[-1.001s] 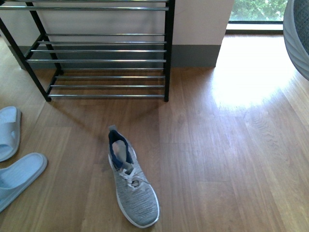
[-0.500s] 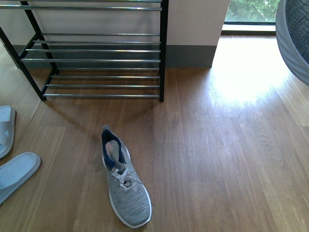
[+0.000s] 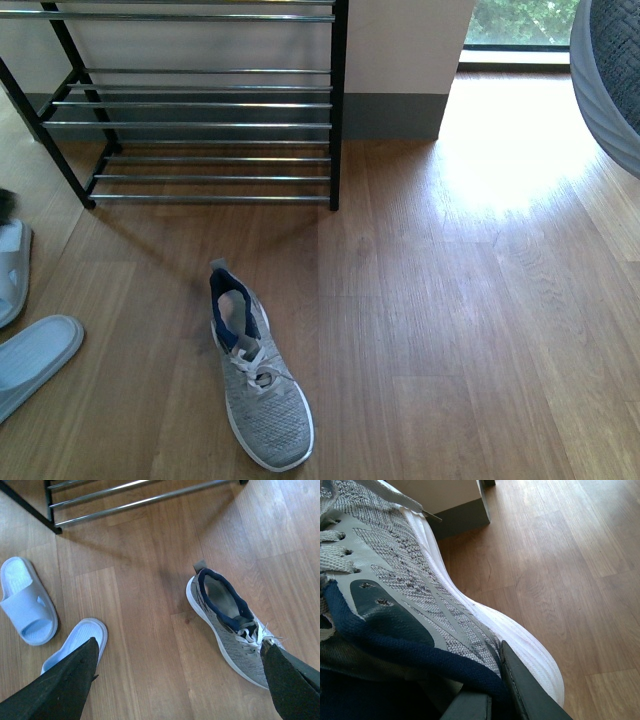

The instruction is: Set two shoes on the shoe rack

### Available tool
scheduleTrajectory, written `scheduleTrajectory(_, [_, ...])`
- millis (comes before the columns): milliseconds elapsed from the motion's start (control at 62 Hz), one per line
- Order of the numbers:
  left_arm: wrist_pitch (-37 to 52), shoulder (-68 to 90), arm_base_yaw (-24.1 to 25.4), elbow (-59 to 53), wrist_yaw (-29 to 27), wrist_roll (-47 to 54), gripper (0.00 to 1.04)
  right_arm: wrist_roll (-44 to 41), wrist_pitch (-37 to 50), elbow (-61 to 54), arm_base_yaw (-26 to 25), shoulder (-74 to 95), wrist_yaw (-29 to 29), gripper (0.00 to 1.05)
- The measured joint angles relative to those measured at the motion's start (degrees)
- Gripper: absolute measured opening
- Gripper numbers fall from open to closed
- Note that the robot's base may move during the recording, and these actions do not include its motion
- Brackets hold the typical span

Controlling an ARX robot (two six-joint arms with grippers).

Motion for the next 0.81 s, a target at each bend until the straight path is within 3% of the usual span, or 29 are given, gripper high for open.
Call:
scheduleTrajectory(371, [-9.7, 30.7, -4.5, 23.6, -2.8, 9.8, 0.95, 0.0, 0.0, 0.0, 0.0, 0.0, 0.0, 0.01])
scheduleTrajectory(678, [-15.6, 43.1, -10.0, 38.5, -3.6, 22.4, 0.95, 0.0, 0.0, 0.0, 0.0, 0.0, 0.0, 0.01])
scheduleTrajectory(807, [-18.2, 45.2, -11.3, 40.7, -0.9, 28.4, 0.95, 0.0, 0.0, 0.0, 0.0, 0.0, 0.0, 0.01])
